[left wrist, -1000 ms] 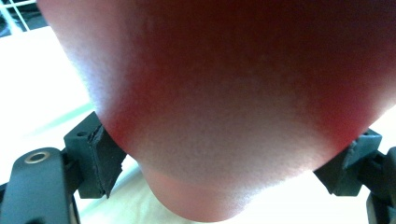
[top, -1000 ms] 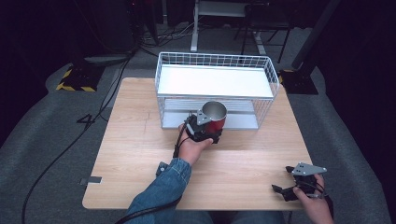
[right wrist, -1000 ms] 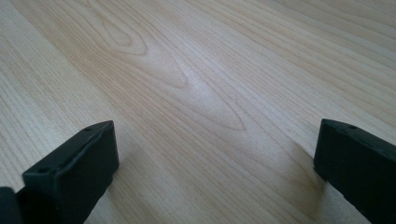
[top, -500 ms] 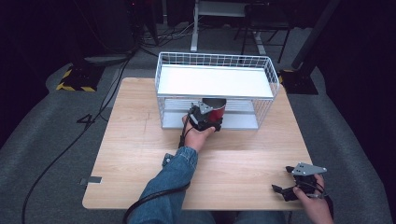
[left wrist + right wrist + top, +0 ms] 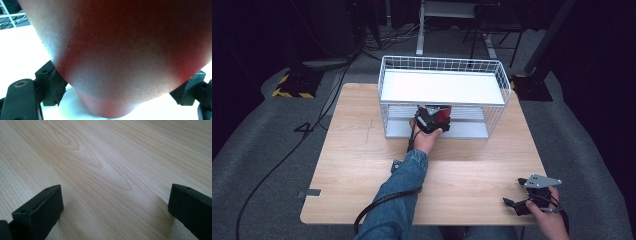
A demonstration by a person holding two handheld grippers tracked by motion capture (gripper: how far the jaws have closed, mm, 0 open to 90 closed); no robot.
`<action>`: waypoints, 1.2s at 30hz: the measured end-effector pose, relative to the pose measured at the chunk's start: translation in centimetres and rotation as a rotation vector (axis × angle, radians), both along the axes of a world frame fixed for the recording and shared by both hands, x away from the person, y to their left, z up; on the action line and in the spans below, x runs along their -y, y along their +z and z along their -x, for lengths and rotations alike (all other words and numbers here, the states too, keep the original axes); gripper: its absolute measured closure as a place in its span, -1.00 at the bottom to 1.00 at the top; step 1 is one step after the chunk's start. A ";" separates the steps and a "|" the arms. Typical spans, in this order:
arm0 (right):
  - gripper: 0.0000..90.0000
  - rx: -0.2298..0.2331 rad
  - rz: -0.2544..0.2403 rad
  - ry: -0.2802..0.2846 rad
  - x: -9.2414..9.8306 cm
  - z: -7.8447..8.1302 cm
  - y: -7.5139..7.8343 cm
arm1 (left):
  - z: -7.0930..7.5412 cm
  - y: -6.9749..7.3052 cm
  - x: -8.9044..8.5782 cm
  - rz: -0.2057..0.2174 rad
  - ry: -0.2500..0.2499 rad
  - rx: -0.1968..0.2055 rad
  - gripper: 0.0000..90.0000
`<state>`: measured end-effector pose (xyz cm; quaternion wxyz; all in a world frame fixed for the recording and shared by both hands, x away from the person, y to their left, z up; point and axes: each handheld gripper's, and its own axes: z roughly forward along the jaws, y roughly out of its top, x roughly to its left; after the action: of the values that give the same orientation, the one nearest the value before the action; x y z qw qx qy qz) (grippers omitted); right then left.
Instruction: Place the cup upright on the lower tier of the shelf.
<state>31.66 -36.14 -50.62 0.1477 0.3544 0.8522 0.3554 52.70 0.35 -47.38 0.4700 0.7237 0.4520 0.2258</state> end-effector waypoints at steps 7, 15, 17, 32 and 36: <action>-1.00 0.001 0.000 0.001 0.0 0.0 0.0 | -0.6 -0.5 0.4 0.015 0.030 0.011 -0.64; -1.00 0.000 0.000 0.000 0.0 0.0 0.0 | -1.1 -1.3 0.6 -0.017 0.006 0.003 -0.65; -1.00 0.001 0.000 0.001 0.0 0.0 0.0 | -1.1 -1.5 0.6 -0.033 -0.013 0.024 -0.66; -1.00 0.001 0.000 0.001 0.0 0.0 0.0 | -0.3 -2.2 0.2 -0.106 -0.042 -0.011 -0.66; -1.00 0.001 0.000 0.001 0.0 0.0 0.0 | 0.2 -2.1 -0.5 -0.105 -0.045 -0.010 -0.66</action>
<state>31.67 -36.15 -50.62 0.1479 0.3538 0.8524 0.3555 52.50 0.87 -49.46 0.4341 0.7586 0.4254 0.2347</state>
